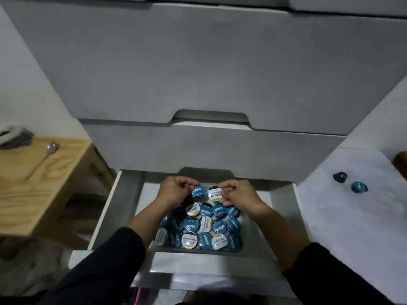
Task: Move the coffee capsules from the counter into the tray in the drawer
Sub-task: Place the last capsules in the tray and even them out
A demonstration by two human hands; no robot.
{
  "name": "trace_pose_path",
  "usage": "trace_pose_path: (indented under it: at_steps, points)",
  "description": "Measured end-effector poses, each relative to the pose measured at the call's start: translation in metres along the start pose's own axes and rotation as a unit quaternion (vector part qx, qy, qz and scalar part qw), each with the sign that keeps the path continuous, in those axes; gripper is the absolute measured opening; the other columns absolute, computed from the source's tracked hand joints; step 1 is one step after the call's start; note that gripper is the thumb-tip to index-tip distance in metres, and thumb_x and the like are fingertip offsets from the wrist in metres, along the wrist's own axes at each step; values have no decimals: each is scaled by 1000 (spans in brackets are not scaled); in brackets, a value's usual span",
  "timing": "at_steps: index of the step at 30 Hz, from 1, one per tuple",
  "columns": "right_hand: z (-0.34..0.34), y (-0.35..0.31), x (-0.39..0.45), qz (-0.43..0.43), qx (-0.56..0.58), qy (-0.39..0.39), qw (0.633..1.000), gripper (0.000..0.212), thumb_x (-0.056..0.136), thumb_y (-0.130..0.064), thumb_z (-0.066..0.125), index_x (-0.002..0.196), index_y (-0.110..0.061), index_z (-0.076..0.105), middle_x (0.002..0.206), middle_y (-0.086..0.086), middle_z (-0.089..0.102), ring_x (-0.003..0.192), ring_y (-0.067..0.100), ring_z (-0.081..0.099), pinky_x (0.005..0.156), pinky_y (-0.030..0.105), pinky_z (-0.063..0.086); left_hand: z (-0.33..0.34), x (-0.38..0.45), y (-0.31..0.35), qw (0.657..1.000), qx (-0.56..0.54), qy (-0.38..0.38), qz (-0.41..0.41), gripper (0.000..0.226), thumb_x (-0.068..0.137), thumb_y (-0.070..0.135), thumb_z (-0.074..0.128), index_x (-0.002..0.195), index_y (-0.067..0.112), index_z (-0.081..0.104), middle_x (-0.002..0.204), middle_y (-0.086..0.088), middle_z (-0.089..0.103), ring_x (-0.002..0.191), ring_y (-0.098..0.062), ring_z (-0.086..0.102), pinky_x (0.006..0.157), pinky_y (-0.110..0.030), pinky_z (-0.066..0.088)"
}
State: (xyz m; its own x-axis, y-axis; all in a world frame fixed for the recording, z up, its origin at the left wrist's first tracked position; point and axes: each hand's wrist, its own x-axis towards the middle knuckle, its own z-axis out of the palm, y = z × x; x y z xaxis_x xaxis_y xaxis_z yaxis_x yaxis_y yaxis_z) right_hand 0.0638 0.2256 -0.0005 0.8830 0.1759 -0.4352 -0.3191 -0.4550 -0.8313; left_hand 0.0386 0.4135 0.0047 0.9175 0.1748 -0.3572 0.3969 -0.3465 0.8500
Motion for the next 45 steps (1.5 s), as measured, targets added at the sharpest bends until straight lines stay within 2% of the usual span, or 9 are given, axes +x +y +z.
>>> trace_pose_path:
  at_steps: [5,10,16,27,30,32,35,38,45]
  points:
    - [13,4,9,30,-27,42,998,16,86,-6,59,99,-13,65,73,2,66,62,9,60,63,22,53,3,12,-7,999,36,-20,0,18,89,13,57,88,23,72,101,-1,71,90,-15,63,78,-23,49]
    - [19,6,20,36,-54,53,997,16,87,-6,58,98,-12,67,69,2,65,58,9,59,58,21,50,4,23,-14,996,81,-33,-5,17,89,13,57,93,20,73,107,1,70,88,-9,59,77,-19,44]
    - [28,6,32,28,-84,42,995,20,83,-8,61,72,-24,66,67,2,69,64,16,66,79,40,58,1,31,-18,993,114,-22,-7,19,89,8,56,92,16,72,103,0,71,84,-6,59,77,-16,41]
    - [37,14,39,6,-151,99,984,31,77,-13,66,55,-34,61,78,-2,73,76,18,69,80,38,58,1,32,-22,979,200,-18,39,16,86,8,60,91,17,72,100,0,71,90,-13,64,88,-22,49]
    - [39,14,35,-8,-178,96,979,22,78,-16,66,64,-32,63,81,-5,73,78,14,68,82,36,57,-1,30,-20,966,248,-21,63,16,86,10,60,93,19,71,100,1,70,88,-12,62,85,-20,47]
    - [39,8,29,-23,-192,88,977,10,80,-18,67,84,-27,69,88,-3,73,82,14,67,86,33,55,-2,27,-17,959,272,-19,77,14,87,13,59,94,20,70,99,0,70,84,-12,60,82,-20,46]
    - [39,0,19,-59,-247,73,965,25,86,-23,62,110,-17,64,106,4,70,94,19,64,88,25,49,-3,17,-11,941,321,-20,103,15,90,22,55,99,21,68,97,-5,69,84,-19,62,80,-26,51]
    - [47,-5,5,-101,-313,63,942,34,91,-26,52,123,-14,54,123,9,58,111,23,55,94,31,44,-3,2,-8,917,373,-8,139,22,92,25,49,108,20,63,100,-9,67,88,-24,62,79,-32,53]
    - [64,-3,-23,-192,-421,138,876,35,95,-26,37,121,-8,50,124,8,51,118,23,47,95,28,38,11,-37,-11,896,430,19,109,30,93,19,43,123,11,45,130,-6,48,119,-22,48,87,-31,44]
